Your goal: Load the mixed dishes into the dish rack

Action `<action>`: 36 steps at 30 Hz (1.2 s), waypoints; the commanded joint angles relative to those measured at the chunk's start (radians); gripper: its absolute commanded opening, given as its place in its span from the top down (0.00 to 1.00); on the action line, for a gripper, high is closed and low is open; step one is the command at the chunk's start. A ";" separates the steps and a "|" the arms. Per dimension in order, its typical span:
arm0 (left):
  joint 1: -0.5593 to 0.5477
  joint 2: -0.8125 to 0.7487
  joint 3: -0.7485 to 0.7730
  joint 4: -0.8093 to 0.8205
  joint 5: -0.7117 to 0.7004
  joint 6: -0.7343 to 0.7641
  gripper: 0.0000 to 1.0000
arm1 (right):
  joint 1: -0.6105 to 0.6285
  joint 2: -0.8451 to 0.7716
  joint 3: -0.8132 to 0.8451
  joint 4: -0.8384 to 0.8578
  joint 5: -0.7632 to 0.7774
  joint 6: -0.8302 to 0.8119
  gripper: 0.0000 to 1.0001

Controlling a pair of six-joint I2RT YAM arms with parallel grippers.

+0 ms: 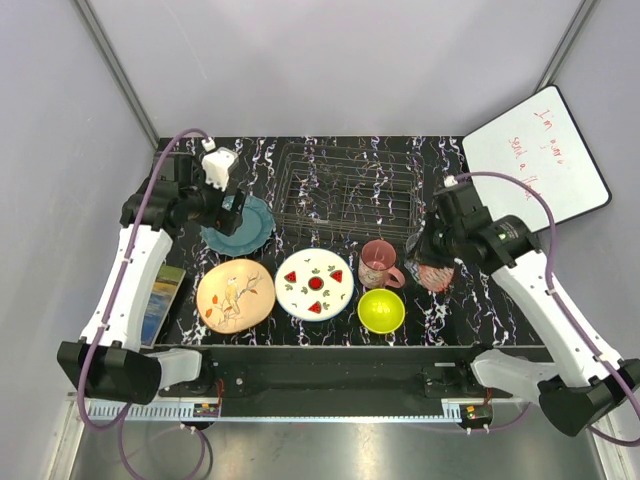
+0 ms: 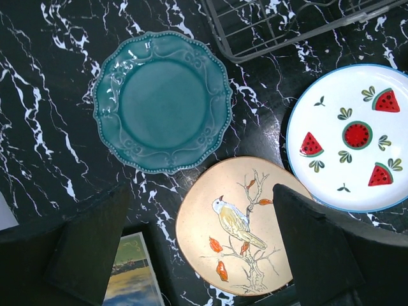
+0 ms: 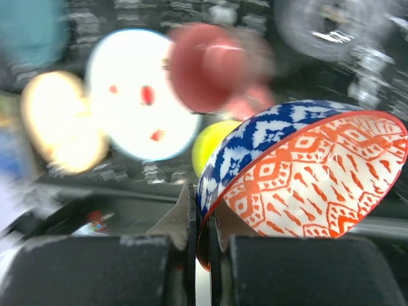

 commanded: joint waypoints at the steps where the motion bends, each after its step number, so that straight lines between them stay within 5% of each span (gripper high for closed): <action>1: 0.066 0.024 0.067 0.055 0.044 -0.046 0.01 | 0.005 0.087 0.150 0.181 -0.260 -0.088 1.00; 6: 0.118 0.015 0.062 0.060 0.080 -0.048 0.01 | 0.004 0.283 0.298 0.587 -0.583 -0.036 1.00; 10: 0.158 -0.002 0.013 0.089 0.105 -0.030 0.01 | 0.002 0.609 0.515 0.917 -0.786 0.092 1.00; 14: 0.169 0.023 0.001 0.129 0.107 -0.028 0.01 | -0.007 0.918 0.710 1.566 -0.987 0.482 1.00; 17: 0.184 0.012 0.002 0.126 0.120 -0.031 0.01 | -0.018 1.208 1.012 1.768 -1.052 0.713 1.00; 19: 0.195 0.000 -0.010 0.124 0.126 -0.020 0.01 | -0.024 1.385 1.252 1.736 -1.054 0.726 1.00; 21: 0.210 -0.009 -0.022 0.120 0.134 -0.013 0.01 | -0.044 1.439 1.300 1.650 -1.017 0.641 1.00; 24: 0.227 -0.017 -0.036 0.112 0.146 0.004 0.01 | -0.073 1.453 1.285 1.529 -0.968 0.497 1.00; 36: 0.256 0.007 -0.008 0.100 0.183 0.003 0.01 | -0.118 1.499 1.197 1.378 -0.879 0.355 1.00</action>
